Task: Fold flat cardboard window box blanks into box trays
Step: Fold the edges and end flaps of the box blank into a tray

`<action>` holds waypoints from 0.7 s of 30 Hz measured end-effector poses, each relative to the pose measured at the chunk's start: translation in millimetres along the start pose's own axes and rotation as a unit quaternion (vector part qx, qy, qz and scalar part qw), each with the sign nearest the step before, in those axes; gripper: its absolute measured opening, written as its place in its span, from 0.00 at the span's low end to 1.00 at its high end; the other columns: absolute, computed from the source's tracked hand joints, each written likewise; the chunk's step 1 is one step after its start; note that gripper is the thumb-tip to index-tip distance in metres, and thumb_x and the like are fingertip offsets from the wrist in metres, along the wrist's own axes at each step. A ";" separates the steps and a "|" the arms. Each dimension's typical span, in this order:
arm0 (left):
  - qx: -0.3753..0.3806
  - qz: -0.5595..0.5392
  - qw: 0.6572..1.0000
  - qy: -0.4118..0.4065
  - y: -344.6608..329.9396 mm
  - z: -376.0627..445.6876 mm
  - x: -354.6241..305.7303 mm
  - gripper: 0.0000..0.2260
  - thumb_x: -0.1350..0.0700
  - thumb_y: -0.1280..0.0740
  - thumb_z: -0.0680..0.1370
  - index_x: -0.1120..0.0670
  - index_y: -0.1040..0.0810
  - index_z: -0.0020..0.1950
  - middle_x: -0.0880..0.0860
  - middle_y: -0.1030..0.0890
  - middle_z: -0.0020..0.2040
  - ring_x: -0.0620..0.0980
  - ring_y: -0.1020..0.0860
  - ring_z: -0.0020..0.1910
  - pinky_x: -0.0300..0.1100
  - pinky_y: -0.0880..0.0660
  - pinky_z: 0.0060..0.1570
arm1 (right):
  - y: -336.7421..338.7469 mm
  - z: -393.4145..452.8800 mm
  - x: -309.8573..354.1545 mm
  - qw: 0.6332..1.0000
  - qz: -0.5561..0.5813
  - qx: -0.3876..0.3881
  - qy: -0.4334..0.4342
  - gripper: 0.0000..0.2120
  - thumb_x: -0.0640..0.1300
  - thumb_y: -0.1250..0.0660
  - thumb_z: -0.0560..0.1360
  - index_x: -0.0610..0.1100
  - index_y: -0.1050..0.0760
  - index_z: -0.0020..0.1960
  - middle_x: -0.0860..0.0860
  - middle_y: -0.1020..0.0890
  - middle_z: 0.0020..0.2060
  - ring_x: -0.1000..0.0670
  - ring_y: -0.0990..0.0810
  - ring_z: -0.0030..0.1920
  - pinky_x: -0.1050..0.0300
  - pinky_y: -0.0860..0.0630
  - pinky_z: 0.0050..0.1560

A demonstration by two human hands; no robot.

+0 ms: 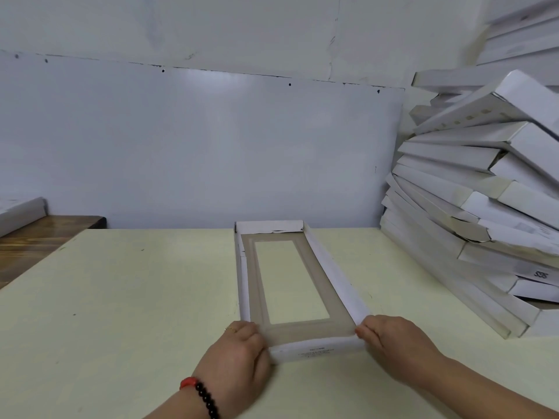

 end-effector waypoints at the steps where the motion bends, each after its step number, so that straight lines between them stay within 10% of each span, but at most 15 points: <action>1: 0.010 0.019 1.000 -0.014 -3.7 -2.3 -2.4 0.09 0.51 0.32 0.73 0.52 0.22 0.33 0.46 0.21 0.35 0.49 0.19 0.42 0.36 0.22 0.40 | 0.2 -0.9 2.5 1.000 0.000 0.005 0.009 0.21 0.61 0.55 0.81 0.50 0.30 0.46 0.55 0.25 0.40 0.48 0.24 0.45 0.55 0.30 0.44; 4: 0.052 0.110 0.992 -0.012 -7.2 -2.0 -5.8 0.12 0.44 0.36 0.73 0.47 0.21 0.32 0.40 0.22 0.32 0.44 0.19 0.41 0.48 0.19 0.46 | 6.4 -6.3 18.3 0.994 -0.080 -0.014 0.071 0.31 0.68 0.61 0.75 0.51 0.26 0.47 0.56 0.21 0.55 0.47 0.22 0.47 0.54 0.29 0.48; 9: 0.130 0.228 0.965 0.024 -14.4 9.8 -5.5 0.02 0.50 0.29 0.68 0.46 0.19 0.39 0.42 0.22 0.34 0.48 0.22 0.46 0.66 0.33 0.63 | 21.5 -11.6 48.1 0.955 -0.212 -0.132 0.157 0.12 0.56 0.24 0.64 0.52 0.22 0.30 0.55 0.17 0.44 0.48 0.18 0.44 0.52 0.34 0.51; 13: 0.215 0.234 0.947 0.045 -53.8 21.2 -11.0 0.14 0.56 0.47 0.79 0.54 0.26 0.59 0.54 0.24 0.57 0.54 0.30 0.60 0.51 0.47 0.65 | 0.7 -12.7 104.1 0.949 -0.168 -0.134 0.231 0.09 0.50 0.41 0.67 0.52 0.24 0.32 0.58 0.24 0.31 0.55 0.23 0.33 0.59 0.39 0.41; 21: 0.223 0.203 0.952 0.055 -50.4 24.0 -3.6 0.11 0.57 0.46 0.79 0.52 0.26 0.55 0.53 0.22 0.54 0.55 0.28 0.57 0.48 0.44 0.58 | -18.2 -2.9 115.4 0.951 -0.173 -0.048 0.252 0.16 0.60 0.20 0.56 0.54 0.25 0.31 0.60 0.25 0.28 0.61 0.25 0.28 0.69 0.30 0.30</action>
Point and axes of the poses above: each hand's wrist, its own z-axis towards the middle knuckle, its own y-axis out of the back of the hand, x = y × z, the point moved 9 cm from there along z, towards the middle knuckle
